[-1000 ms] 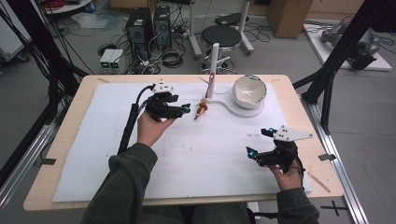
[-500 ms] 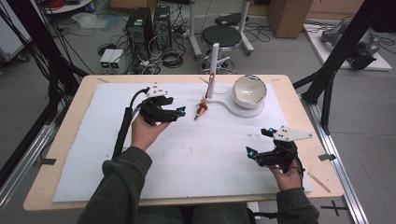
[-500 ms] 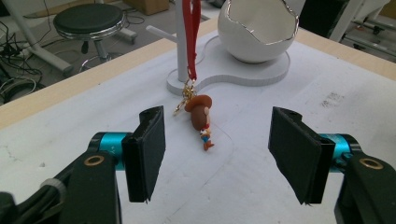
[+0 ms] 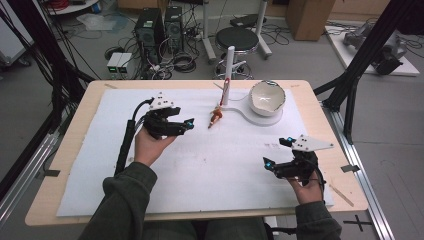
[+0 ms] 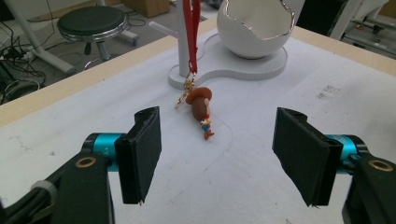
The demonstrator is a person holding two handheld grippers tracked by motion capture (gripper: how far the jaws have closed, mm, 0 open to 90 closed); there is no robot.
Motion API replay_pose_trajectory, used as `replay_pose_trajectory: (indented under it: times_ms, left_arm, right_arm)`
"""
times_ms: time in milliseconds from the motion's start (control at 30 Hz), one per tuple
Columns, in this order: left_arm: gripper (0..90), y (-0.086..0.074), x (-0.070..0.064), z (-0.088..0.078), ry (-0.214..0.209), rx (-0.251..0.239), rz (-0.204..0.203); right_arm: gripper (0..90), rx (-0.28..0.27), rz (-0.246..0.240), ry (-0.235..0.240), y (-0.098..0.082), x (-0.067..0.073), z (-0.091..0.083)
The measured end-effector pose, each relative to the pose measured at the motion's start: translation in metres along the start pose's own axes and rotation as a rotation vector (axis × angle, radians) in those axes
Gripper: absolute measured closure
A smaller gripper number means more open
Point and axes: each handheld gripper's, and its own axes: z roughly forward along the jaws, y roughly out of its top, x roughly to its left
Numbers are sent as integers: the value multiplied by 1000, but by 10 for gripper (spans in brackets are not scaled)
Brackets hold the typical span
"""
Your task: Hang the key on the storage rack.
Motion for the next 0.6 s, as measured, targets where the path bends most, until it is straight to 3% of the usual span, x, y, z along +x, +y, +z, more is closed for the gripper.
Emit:
replay_pose_trajectory:
  times_ms: [600]
  left_arm:
    - [248, -12, -3, -15, -2, 1, 10]
  right_arm:
    - [67, 4, -3, 1, 0, 0, 2]
